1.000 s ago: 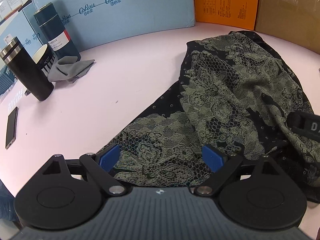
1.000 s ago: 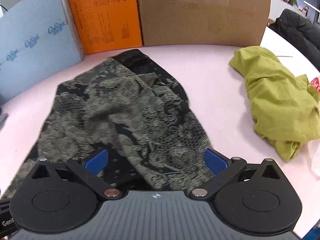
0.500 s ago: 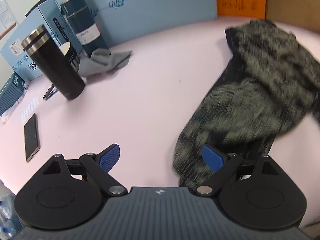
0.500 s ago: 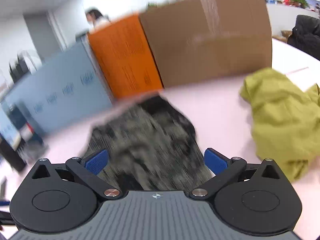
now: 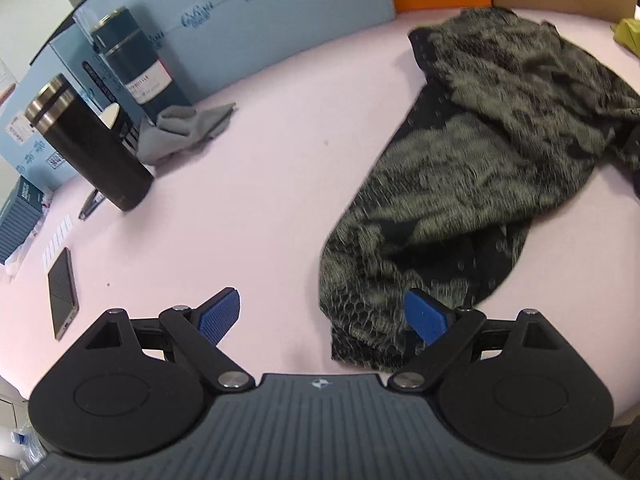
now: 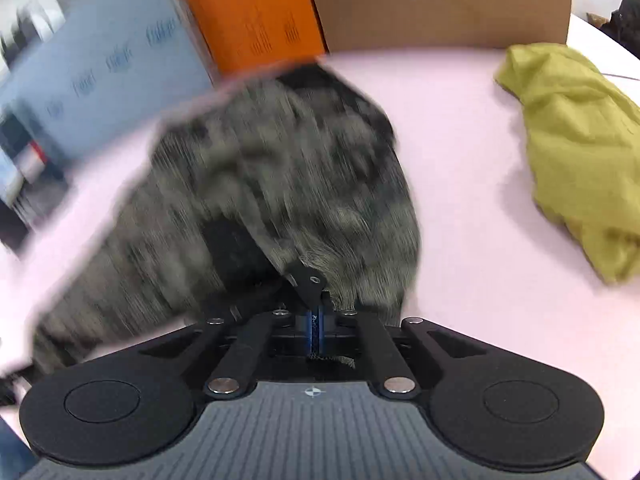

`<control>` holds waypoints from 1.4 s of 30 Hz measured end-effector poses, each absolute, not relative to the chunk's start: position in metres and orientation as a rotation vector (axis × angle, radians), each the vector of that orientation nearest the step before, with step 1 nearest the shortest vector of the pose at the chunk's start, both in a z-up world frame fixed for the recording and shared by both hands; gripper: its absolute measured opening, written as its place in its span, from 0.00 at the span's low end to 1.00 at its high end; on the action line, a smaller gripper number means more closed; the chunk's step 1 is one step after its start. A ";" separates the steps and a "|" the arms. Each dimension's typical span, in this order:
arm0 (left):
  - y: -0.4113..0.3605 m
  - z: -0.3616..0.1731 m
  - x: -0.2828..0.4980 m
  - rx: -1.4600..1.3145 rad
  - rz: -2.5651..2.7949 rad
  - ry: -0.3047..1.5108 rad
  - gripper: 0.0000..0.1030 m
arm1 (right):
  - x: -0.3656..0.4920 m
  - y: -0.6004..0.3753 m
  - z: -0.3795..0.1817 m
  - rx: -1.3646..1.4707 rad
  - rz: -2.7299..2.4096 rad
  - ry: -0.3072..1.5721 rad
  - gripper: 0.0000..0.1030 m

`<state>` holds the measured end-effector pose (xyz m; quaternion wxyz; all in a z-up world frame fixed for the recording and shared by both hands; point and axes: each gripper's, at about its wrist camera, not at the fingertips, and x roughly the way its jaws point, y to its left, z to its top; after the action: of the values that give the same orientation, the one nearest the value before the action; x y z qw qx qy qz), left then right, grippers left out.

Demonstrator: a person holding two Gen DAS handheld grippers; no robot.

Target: Fold clothes

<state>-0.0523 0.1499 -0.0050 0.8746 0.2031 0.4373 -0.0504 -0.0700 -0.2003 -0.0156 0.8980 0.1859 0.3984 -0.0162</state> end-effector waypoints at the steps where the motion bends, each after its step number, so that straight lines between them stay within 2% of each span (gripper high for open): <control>1: 0.152 -0.001 -0.051 0.413 -0.094 0.903 0.86 | -0.066 -0.207 0.000 0.421 -0.010 0.762 0.03; 4: 0.159 0.005 -0.048 0.378 -0.060 0.888 0.86 | -0.051 -0.227 0.060 0.521 0.056 0.547 0.03; 9: 0.171 0.007 -0.042 0.334 -0.013 0.891 0.86 | -0.015 -0.247 0.169 0.523 0.158 0.263 0.03; 15: 0.171 0.009 -0.042 0.319 0.005 0.875 0.86 | 0.050 -0.246 0.262 0.424 0.172 0.139 0.03; 21: 0.176 0.014 -0.045 0.283 0.041 0.858 0.86 | 0.073 -0.223 0.300 0.361 0.247 0.065 0.03; 24: 0.183 0.013 -0.047 0.257 0.066 0.864 0.86 | 0.096 -0.200 0.283 0.323 0.309 0.136 0.03; 27: 0.186 0.010 -0.045 0.244 0.083 0.884 0.86 | 0.124 -0.172 0.235 0.312 0.396 0.304 0.10; 28: 0.186 0.009 -0.045 0.245 0.086 0.886 0.86 | 0.129 -0.164 0.215 0.313 0.421 0.360 0.21; 29: 0.185 0.010 -0.045 0.248 0.084 0.883 0.86 | 0.132 -0.157 0.195 0.310 0.430 0.401 0.41; 31: 0.184 0.011 -0.046 0.255 0.076 0.878 0.86 | 0.126 -0.150 0.162 0.287 0.428 0.445 0.54; 33: 0.182 0.009 -0.046 0.258 0.076 0.884 0.86 | 0.118 -0.149 0.135 0.259 0.419 0.473 0.55; 35: 0.181 0.006 -0.046 0.256 0.080 0.895 0.86 | 0.110 -0.161 0.110 0.251 0.379 0.503 0.64; 37: 0.180 0.004 -0.048 0.247 0.089 0.906 0.86 | 0.100 -0.184 0.081 0.266 0.308 0.540 0.68; 42: 0.172 0.001 -0.049 0.218 0.102 0.933 0.86 | 0.067 -0.261 -0.001 0.272 0.040 0.686 0.68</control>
<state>-0.0495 0.1721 0.0014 0.8862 0.1046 0.4487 0.0492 0.0667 -0.2611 -0.0009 0.9325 0.1329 0.3354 0.0195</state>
